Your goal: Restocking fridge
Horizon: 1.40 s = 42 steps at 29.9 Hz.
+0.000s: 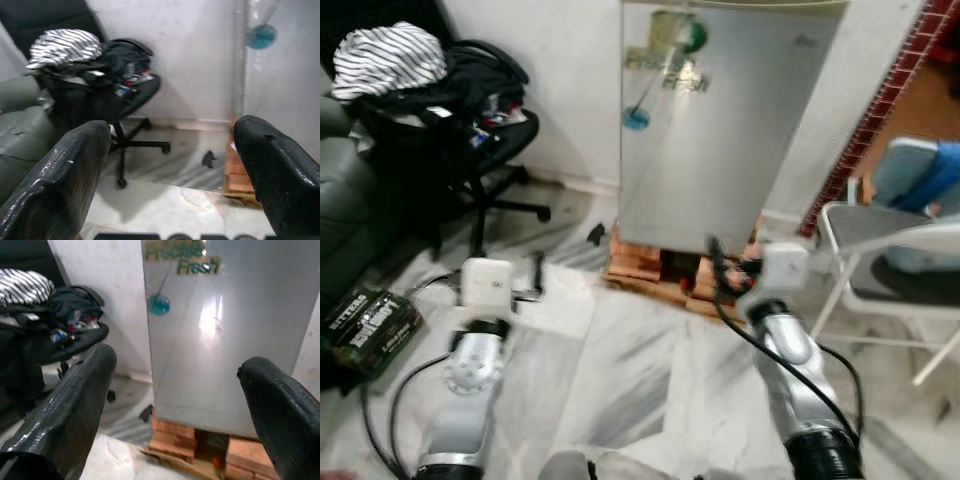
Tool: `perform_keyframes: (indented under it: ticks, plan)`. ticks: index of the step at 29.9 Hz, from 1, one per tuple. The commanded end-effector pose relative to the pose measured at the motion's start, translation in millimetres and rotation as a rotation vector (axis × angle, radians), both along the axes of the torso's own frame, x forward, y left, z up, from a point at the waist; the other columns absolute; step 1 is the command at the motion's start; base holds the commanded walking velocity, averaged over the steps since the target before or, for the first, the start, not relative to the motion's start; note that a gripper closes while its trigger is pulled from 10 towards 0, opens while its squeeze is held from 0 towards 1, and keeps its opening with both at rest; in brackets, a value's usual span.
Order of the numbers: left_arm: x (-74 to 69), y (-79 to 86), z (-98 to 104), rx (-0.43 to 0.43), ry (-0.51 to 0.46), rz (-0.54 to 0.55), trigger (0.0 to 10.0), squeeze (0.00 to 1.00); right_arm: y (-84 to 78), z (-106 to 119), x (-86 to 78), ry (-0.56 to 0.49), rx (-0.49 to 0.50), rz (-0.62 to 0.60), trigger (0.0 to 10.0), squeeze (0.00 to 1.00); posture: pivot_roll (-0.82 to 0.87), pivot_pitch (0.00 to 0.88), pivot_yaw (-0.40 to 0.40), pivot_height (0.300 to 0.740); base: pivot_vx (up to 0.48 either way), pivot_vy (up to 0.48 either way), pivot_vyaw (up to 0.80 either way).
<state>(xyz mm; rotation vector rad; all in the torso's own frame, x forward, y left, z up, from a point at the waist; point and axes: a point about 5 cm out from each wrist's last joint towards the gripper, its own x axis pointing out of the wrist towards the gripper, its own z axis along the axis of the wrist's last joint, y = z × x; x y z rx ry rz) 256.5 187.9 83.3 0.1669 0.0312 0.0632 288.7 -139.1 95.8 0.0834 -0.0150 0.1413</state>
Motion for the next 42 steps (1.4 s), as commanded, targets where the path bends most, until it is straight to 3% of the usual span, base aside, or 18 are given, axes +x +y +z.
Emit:
perform_keyframes:
  ticks: [1, 20, 42]
  plan:
    - [0.8, -10.9, -1.3, -0.034, 0.003, -0.029, 10.0, 0.0, -13.2, -3.9, -2.3, 0.02, 0.003, -0.036, 10.0, 0.0, 0.07, 0.0, 0.012, 0.74, 0.0, 0.48, -0.8]
    - [0.4, -5.7, -0.7, -0.113, -0.01, -0.024, 10.0, 0.0, -14.1, -2.0, 1.4, 0.017, 0.014, -0.022, 10.0, 0.0, 0.08, 0.0, 0.001, 0.74, 0.0, 0.48, -0.8]
    - [-0.2, -3.1, -0.5, -0.11, -0.016, -0.024, 10.0, 0.0, -6.5, 0.3, 5.2, 0.002, 0.019, -0.011, 10.0, 0.0, 0.09, 0.0, 0.009, 0.74, 0.0, 0.48, -0.8]
